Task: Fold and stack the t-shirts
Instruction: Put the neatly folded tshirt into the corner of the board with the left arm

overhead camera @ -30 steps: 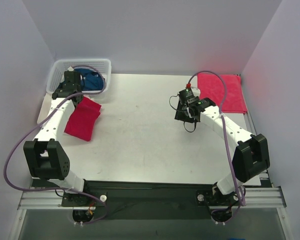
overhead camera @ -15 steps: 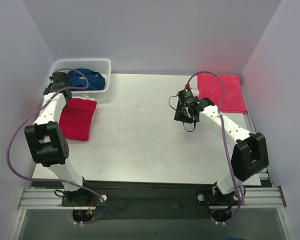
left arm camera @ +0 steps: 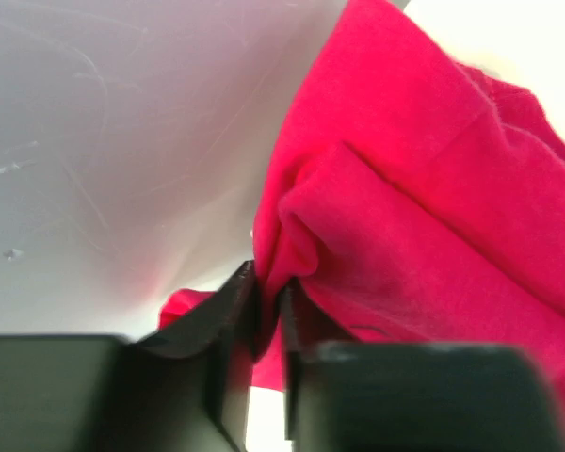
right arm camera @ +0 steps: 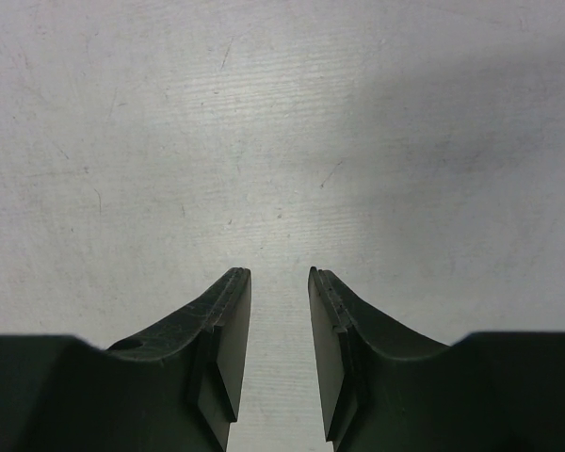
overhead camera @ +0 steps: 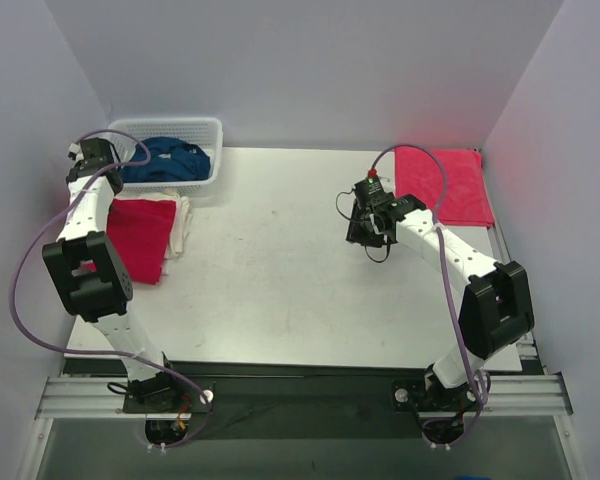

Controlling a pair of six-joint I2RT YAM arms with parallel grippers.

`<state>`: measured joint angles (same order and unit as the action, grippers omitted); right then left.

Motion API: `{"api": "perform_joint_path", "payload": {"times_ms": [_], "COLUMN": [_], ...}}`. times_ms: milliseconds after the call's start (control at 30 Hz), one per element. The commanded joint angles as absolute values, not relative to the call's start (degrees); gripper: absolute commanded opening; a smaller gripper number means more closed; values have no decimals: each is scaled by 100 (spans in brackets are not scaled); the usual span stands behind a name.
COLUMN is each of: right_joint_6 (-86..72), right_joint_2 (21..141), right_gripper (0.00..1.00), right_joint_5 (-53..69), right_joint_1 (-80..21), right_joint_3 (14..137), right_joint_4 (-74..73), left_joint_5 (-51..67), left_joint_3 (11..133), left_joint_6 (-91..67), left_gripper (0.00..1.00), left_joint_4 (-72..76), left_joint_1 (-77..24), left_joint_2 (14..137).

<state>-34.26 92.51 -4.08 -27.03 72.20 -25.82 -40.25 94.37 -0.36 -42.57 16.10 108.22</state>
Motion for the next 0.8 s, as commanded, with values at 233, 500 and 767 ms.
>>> {"api": "perform_joint_path", "payload": {"times_ms": [233,500,767], "right_joint_6": [-3384,-3384,-3130], "right_joint_2": [9237,9168,8728], "right_gripper": [32,32,33], "right_joint_5": [-352,-466,-861], "right_joint_1": [-2698,-2707,-2698], "right_joint_3": [7409,7400,7094], "right_joint_4": [-2637,-2628,-2575], "left_joint_5": [-3490,-1013,668], "left_joint_3": [9414,8614,7315], "left_joint_6": [-747,-1097,-1951], "left_gripper": [66,77,89], "left_joint_4": [-3948,-3112,-2277], "left_joint_1": [1582,1134,168], "left_joint_2": [9758,7867,6936]}}
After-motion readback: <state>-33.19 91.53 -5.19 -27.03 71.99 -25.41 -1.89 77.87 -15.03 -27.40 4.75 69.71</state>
